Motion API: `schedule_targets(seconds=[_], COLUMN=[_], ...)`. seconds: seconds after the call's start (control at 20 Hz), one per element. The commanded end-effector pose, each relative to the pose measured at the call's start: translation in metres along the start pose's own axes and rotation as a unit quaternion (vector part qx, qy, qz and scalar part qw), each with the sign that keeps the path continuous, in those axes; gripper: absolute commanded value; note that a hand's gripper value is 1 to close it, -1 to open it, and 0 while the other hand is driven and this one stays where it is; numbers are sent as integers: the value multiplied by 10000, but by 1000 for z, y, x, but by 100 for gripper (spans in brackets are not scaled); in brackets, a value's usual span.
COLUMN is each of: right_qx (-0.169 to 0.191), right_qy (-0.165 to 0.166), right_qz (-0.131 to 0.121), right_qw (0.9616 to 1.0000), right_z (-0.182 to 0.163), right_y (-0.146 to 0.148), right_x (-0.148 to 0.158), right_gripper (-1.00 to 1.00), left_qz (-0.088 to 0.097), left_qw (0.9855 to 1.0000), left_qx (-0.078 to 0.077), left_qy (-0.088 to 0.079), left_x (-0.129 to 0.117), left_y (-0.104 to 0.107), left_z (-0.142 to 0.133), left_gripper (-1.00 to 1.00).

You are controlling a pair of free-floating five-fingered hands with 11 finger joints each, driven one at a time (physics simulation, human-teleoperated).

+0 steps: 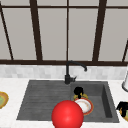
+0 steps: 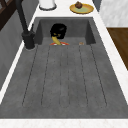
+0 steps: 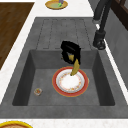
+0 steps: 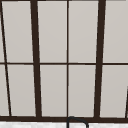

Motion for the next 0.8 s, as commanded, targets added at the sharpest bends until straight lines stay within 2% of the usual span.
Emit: schedule_targets(seconds=[0.0, 0.15, 0.2, 0.35, 0.6, 0.75], right_qx=[0, 0, 0, 0, 0, 0], right_qy=[0, 0, 0, 0, 0, 0], right_qz=[0, 0, 0, 0, 0, 0], right_qw=[10000, 10000, 10000, 10000, 10000, 10000], right_z=[0, 0, 0, 0, 0, 0], right_y=[0, 0, 0, 0, 0, 0], right_x=[0, 0, 0, 0, 0, 0], right_gripper=[0, 0, 0, 0, 0, 0], left_qz=[168, 258, 267, 376, 483, 610], left_qw=[9998, 9994, 9994, 9991, 9985, 9978], left_qx=[-38, -210, -223, -187, -237, -171], left_qy=[29, 72, 75, 105, 124, 194], left_x=[3, 11, 16, 26, 47, 58], left_y=[28, 43, 49, 63, 84, 96], left_z=[-4, 0, -1, 2, 5, 13], left_gripper=[100, 100, 100, 100, 100, 100])
